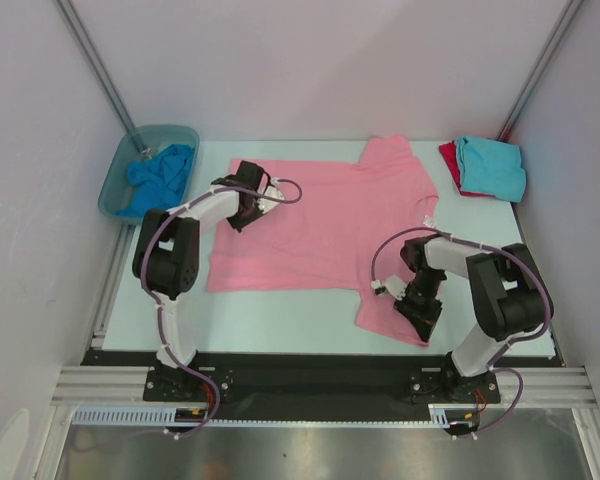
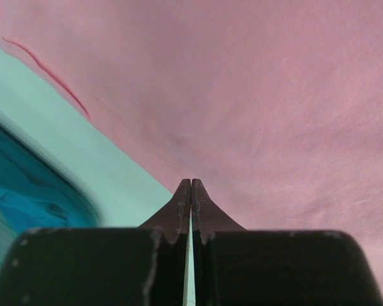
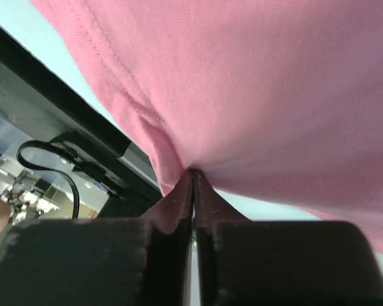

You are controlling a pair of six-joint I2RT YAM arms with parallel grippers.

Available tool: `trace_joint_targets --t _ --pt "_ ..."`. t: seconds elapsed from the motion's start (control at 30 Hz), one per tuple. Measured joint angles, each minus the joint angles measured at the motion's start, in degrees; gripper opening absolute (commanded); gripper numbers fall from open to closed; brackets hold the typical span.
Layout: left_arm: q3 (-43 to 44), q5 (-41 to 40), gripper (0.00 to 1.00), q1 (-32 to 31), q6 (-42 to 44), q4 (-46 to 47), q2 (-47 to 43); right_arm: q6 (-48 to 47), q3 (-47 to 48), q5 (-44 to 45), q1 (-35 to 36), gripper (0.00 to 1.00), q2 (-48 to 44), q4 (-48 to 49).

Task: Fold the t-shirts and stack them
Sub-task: Fold the tshirt

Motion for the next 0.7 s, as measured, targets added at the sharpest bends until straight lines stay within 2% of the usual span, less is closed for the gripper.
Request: trace_joint_targets --t 0.03,0.1,0.13,0.2,0.23,0.27,0.3,0.47,0.6,0.63,0.7 --pt "-0.33 0.02 0.00 0.02 0.02 0.04 -0.33 0.37 0.00 0.15 0.02 0.37 -0.48 0.11" --pt "-0.76 0.04 0.05 0.02 0.33 0.13 -1.36 1.01 0.04 1.01 0.28 0.43 -3.37 0.39" --pt "-0.85 0.07 0.09 0.02 0.48 0.13 -1.95 0.96 0.26 1.84 0.48 0.51 -5.05 1.53" --pt "-1.18 0.50 0.23 0.07 1.42 0.39 -4.00 1.77 2.51 3.56 0.48 0.63 -8.20 3.69" --pt "-1.55 0.85 0.31 0.09 1.92 0.57 -5.05 1.95 3.93 4.35 0.48 0.86 -9.53 4.90" --pt "-2.19 1.33 0.32 0.11 2.80 0.66 -6.54 2.10 4.83 5.09 0.48 0.97 -11.08 6.75" --pt "-2.91 1.68 0.33 0.11 3.63 0.76 -8.22 2.03 5.31 5.92 0.50 1.00 -12.66 8.07" --pt "-8.24 4.63 0.33 0.09 9.73 1.20 -18.75 0.24 6.25 9.51 1.90 1.00 -23.12 11.56" --pt "-16.24 7.13 0.33 -0.59 15.61 1.92 -28.63 -0.42 7.89 10.51 2.58 0.99 -23.85 11.72" --pt "-18.32 7.54 0.33 -0.92 17.00 1.70 -30.69 -1.14 7.89 10.51 2.60 0.90 -23.15 11.26" --pt "-23.93 8.39 0.34 -1.97 20.33 1.70 -35.34 -3.08 7.85 10.29 2.75 0.86 -21.68 9.49"
